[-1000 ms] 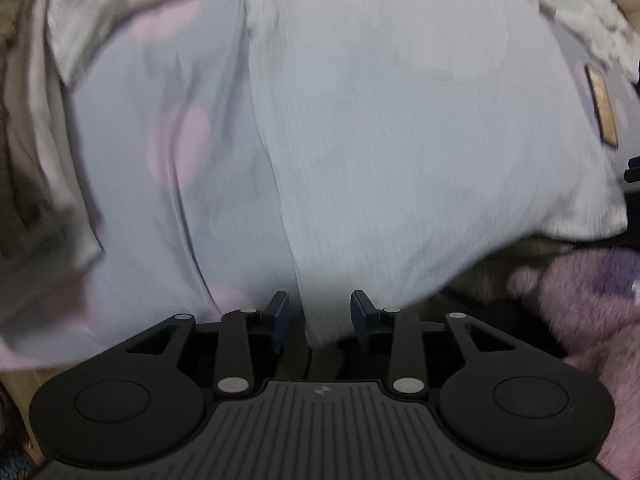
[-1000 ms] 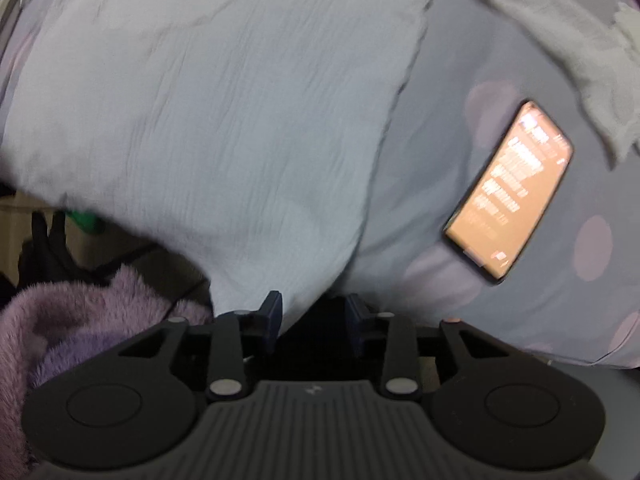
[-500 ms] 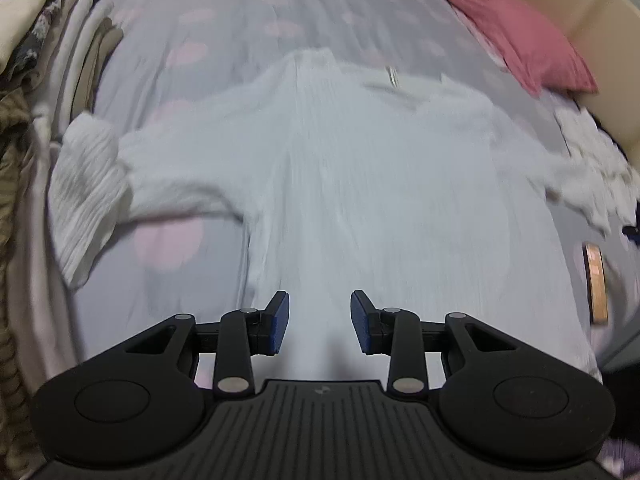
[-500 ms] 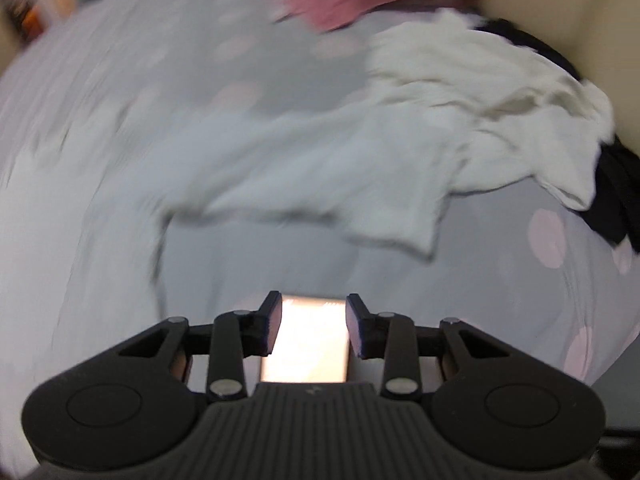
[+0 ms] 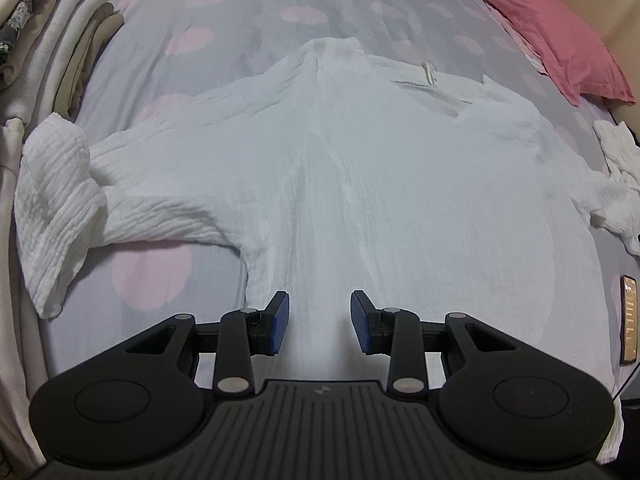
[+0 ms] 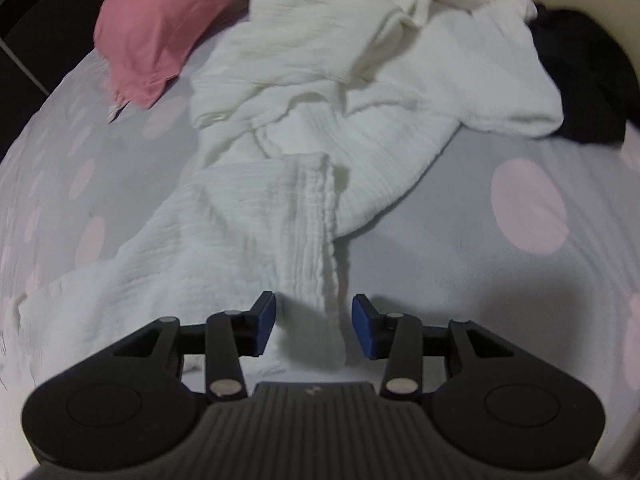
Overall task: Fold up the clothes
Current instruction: 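Grasp the shirt side with the right gripper and fold it over the body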
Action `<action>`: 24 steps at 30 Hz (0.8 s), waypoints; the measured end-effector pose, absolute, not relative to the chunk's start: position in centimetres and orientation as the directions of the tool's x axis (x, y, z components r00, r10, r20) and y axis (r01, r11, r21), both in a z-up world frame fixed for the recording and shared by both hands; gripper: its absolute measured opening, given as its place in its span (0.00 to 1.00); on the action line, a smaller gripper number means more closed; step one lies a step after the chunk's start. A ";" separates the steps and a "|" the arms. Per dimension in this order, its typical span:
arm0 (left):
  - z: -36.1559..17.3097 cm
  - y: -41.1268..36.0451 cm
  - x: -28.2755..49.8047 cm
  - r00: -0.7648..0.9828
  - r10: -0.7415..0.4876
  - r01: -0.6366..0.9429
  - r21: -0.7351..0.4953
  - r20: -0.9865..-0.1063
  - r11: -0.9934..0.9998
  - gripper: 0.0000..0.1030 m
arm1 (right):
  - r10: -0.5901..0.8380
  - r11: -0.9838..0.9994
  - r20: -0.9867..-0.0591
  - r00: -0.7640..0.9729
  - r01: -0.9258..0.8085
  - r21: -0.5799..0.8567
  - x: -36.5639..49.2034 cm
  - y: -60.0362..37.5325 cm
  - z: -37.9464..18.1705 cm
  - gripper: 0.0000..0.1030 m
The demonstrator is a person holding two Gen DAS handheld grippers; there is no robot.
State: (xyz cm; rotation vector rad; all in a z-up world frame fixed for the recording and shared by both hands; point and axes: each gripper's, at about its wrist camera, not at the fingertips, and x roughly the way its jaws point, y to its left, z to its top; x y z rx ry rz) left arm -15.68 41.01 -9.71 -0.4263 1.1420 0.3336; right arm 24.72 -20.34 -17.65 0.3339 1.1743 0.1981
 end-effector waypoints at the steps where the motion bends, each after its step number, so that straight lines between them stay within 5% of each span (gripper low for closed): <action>1: -9.9 41.1 -15.6 0.377 0.042 -0.468 -0.151 -0.925 0.871 0.31 | 0.328 0.930 -0.864 0.382 0.029 0.366 24.9 -20.4 -18.0 0.44; 3: -10.2 41.2 -15.5 0.366 0.047 -0.475 -0.143 -0.929 0.868 0.31 | 0.337 0.925 -0.858 0.389 0.032 0.378 25.1 -20.1 -18.6 0.41; 5: -10.5 41.3 -15.6 0.354 0.049 -0.485 -0.138 -0.934 0.863 0.31 | 0.332 0.927 -0.854 0.400 0.028 0.373 24.9 -19.8 -18.7 0.15; 6: -10.6 41.3 -15.7 0.351 0.049 -0.488 -0.138 -0.935 0.862 0.31 | 0.336 0.925 -0.850 0.405 0.027 0.378 24.9 -19.7 -18.6 0.11; 15: -9.2 40.5 -16.0 0.395 0.038 -0.468 -0.165 -0.918 0.868 0.31 | 0.314 0.894 -0.802 0.508 0.126 0.430 24.9 -23.6 -13.4 0.11; 24: -7.7 39.9 -16.7 0.428 0.052 -0.461 -0.168 -0.902 0.871 0.31 | 0.381 0.896 -0.713 0.589 -0.045 0.441 24.5 -18.5 -5.0 0.11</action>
